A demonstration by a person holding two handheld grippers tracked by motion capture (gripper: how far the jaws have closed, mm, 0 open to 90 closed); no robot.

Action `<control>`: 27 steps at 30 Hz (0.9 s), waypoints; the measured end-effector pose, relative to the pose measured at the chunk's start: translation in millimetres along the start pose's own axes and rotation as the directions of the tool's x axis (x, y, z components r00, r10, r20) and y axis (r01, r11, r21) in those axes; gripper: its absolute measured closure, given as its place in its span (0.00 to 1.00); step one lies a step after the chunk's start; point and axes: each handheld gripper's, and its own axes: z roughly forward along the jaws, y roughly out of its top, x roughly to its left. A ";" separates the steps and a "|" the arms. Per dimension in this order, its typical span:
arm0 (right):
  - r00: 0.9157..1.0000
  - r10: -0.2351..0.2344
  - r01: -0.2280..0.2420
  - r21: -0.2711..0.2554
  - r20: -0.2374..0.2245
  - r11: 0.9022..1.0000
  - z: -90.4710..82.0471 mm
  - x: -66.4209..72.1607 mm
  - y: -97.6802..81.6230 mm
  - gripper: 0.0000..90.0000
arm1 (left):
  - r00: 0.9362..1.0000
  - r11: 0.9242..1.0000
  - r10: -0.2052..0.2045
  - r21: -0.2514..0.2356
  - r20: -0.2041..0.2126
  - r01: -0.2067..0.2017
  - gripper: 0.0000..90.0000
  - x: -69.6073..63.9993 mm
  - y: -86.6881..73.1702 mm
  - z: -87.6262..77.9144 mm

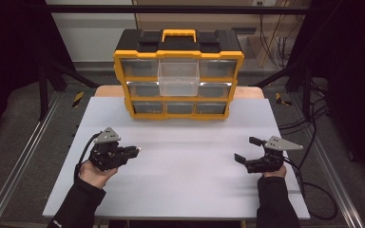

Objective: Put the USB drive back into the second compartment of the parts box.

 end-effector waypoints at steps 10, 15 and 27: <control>1.000 -0.002 0.002 0.002 0.001 1.000 0.0 -0.1 0.0 0.02 | 1.000 1.000 0.022 -0.017 -0.006 -0.023 0.88 1.3 20.0 -8.9; 1.000 -0.001 0.001 0.002 0.002 1.000 -0.1 -0.1 -0.1 0.02 | 1.000 0.999 0.025 -0.030 -0.008 -0.025 0.88 3.8 28.8 -14.5; 1.000 -0.002 0.002 0.004 0.002 1.000 -0.3 -0.1 0.0 0.02 | 0.999 0.997 0.043 -0.062 -0.009 -0.044 0.88 3.7 54.9 -25.3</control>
